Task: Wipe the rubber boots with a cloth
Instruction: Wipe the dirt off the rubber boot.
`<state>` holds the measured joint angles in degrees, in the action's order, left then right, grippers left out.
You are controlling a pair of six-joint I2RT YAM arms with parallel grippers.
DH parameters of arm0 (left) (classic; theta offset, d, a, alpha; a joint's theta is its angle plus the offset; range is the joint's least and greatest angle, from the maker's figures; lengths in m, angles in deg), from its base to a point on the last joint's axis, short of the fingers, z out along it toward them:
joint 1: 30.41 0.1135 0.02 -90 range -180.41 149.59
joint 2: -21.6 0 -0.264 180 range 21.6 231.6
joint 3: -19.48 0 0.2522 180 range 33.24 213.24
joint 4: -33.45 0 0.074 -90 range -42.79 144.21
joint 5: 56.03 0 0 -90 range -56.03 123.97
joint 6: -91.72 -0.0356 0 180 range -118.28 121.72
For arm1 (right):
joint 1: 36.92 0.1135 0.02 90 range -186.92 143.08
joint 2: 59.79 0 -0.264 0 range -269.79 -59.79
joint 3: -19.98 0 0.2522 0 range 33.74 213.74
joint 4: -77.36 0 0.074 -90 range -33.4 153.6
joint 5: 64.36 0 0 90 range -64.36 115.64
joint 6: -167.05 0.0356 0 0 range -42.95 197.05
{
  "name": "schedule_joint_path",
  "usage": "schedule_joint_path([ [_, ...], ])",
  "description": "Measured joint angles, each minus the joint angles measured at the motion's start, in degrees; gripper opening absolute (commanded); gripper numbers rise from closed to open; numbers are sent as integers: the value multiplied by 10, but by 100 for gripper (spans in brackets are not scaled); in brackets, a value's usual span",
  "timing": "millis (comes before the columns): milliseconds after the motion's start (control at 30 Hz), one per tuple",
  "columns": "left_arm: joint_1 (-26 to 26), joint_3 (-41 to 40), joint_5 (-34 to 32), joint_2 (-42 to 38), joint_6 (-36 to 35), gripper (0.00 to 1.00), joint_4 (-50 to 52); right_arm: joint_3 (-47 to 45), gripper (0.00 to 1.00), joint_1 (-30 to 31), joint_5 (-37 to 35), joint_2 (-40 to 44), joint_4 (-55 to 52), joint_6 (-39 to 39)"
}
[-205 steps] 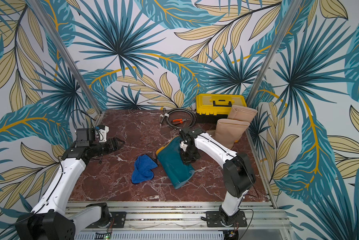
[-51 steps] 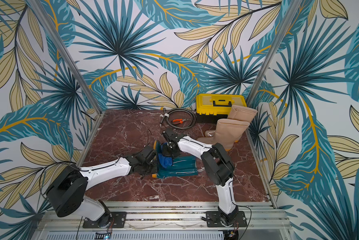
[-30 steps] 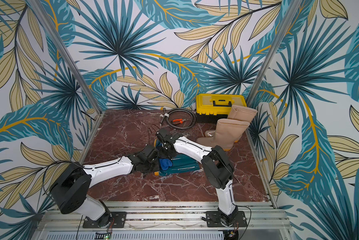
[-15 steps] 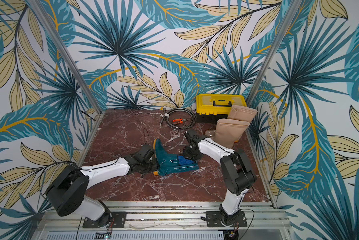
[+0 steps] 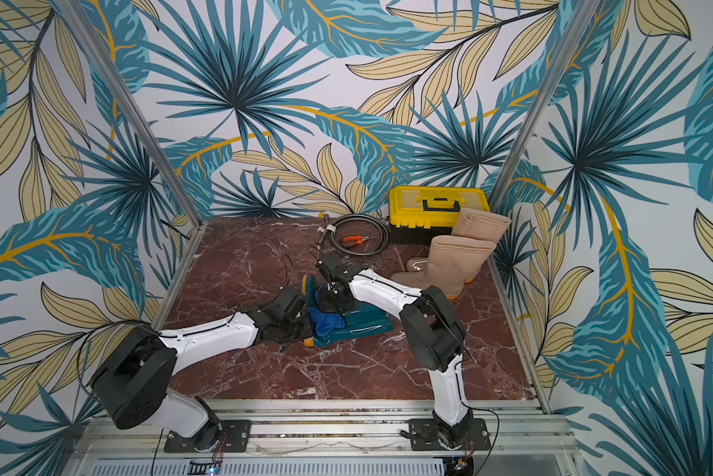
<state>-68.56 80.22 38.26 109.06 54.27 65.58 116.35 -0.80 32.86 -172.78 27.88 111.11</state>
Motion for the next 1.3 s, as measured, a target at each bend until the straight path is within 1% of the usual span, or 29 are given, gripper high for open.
schedule_joint_path([
  [133, 0, 0, 0, 0, 6, 0, 0, -93, 0, -98, -12, 70, -11, -5],
  [200, 0, 0, 0, 1, 9, 0, -2, -103, 0, -136, -31, 99, -34, -9],
  [233, 0, 1, 0, 2, 10, 2, -4, -102, 0, -141, -34, 108, -39, -11],
  [267, 0, 4, -1, 5, 11, 16, -5, -99, 0, -141, -36, 119, -44, -12],
  [300, 0, 9, -1, 9, 11, 33, -4, -95, 0, -136, -36, 128, -47, -12],
  [333, 0, 15, -1, 12, 9, 46, -4, -90, 0, -129, -36, 134, -49, -11],
  [367, 0, 22, -1, 16, 7, 55, -4, -84, 0, -117, -36, 141, -50, -12],
  [400, 1, 30, 0, 17, 5, 60, -6, -74, 0, -103, -36, 146, -53, -12],
  [467, 1, 40, 0, 13, 3, 65, -12, -51, 0, -75, -35, 148, -59, -12],
  [600, 2, 30, 2, -12, -8, 66, -19, -10, 0, -17, -31, 136, -55, -11],
  [700, 3, 14, 10, -29, -18, 66, -25, 12, 0, 17, -19, 99, -40, -8],
  [800, 4, 5, 14, -29, -25, 66, -26, 22, 0, 33, -1, 40, -18, -4],
  [867, 5, 5, 19, -22, -31, 66, -26, 21, 0, 31, 7, 2, -9, -5],
  [933, 8, 5, 26, -12, -37, 66, -26, 10, 0, 18, 24, -16, 6, -4],
  [1033, 13, 6, 38, 5, -47, 66, -27, -61, 0, -18, 50, 26, 48, -4],
  [1133, 19, 11, 54, 22, -55, 66, -28, -167, 0, -98, 36, 83, 54, -4],
  [1167, 21, 13, 60, 28, -57, 66, -29, -191, 0, -129, 43, 97, 54, -4],
  [1233, 24, 17, 69, 39, -59, 66, -30, -204, 0, -153, 29, 115, 48, -3],
  [1300, 26, 18, 76, 43, -63, 65, -31, -206, 0, -151, 25, 117, 47, 3],
])
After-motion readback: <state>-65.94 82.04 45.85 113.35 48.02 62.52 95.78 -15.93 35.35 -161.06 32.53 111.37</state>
